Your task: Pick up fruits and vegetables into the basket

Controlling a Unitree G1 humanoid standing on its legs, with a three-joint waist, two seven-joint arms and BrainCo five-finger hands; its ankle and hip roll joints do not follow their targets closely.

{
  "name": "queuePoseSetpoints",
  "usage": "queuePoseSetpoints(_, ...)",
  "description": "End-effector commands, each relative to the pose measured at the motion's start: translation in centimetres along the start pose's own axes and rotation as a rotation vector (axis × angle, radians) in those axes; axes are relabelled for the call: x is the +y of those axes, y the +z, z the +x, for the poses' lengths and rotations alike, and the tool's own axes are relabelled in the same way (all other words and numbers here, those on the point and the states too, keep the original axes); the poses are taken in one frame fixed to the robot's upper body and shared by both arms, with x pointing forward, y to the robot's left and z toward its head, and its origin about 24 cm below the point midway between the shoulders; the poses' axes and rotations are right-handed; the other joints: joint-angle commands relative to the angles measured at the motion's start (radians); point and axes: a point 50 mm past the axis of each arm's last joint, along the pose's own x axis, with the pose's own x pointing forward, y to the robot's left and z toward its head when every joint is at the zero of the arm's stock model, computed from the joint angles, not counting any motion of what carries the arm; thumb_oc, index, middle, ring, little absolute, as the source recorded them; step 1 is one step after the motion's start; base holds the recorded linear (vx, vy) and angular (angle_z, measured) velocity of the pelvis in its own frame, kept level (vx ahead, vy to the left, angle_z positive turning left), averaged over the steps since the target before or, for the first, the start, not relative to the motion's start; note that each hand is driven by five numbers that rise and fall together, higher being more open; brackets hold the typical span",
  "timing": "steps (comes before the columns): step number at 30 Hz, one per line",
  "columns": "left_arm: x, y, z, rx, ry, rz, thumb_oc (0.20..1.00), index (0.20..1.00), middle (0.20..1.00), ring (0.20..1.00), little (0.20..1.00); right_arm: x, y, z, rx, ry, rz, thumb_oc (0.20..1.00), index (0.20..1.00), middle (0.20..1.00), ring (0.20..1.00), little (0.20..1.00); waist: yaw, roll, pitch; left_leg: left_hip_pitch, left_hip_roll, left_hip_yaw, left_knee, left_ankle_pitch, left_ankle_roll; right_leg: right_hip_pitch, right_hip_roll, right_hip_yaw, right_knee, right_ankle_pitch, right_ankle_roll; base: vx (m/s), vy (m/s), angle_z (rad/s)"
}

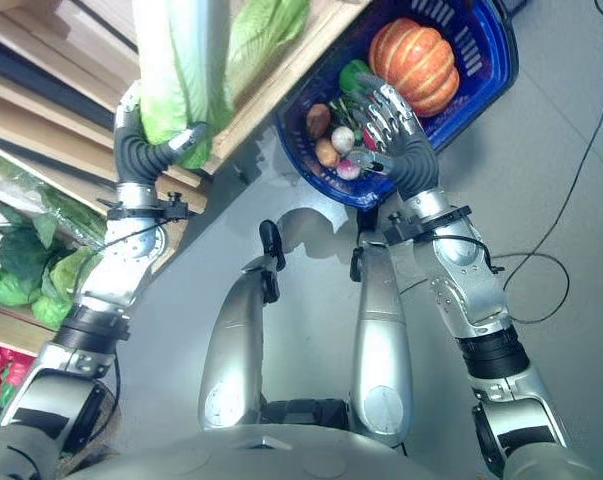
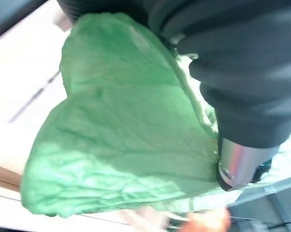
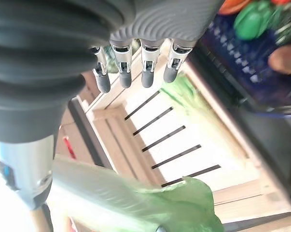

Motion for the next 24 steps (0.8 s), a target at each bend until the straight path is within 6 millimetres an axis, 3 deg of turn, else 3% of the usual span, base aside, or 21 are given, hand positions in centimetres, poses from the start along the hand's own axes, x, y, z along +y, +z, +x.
queuePoseSetpoints(1, 0.5, 4.8, 0.9, -0.295, -0.076, -0.042, 0.2, 0.2, 0.2, 0.2, 0.2, 1.4, 2.7, 0.8, -0.132, 0.014, -0.004, 1.0, 1.0, 1.0, 1.0, 1.0, -0.005, -0.022, -0.028, -0.037, -0.076, 0.068, 0.004, -0.027, 0.105, 0.085, 0.005, -0.043, -0.054, -0.041, 0.076, 0.01, -0.106, 0.12)
queuePoseSetpoints(11, -2.3, 8.0, 0.7, -0.467, -0.44, -0.085, 0.2, 0.2, 0.2, 0.2, 0.2, 2.4, 2.6, 3.0, -0.077, 0.066, 0.084, 1.0, 1.0, 1.0, 1.0, 1.0, 0.029, -0.042, -0.028, 0.0, -0.076, 0.054, 0.014, -0.036, 0.114, 0.132, -0.003, -0.061, -0.058, -0.025, 0.085, 0.01, -0.09, 0.08)
queuePoseSetpoints(24, -4.3, 9.3, -0.4, -0.506, -0.744, -0.117, 0.2, 0.2, 0.2, 0.2, 0.2, 3.6, 1.2, 3.8, 0.01, 0.093, 0.102, 1.0, 1.0, 1.0, 1.0, 1.0, 0.049, -0.041, -0.028, 0.032, -0.079, 0.05, -0.001, -0.035, 0.118, 0.166, -0.017, -0.07, -0.078, -0.015, 0.091, 0.0, -0.011, 0.04)
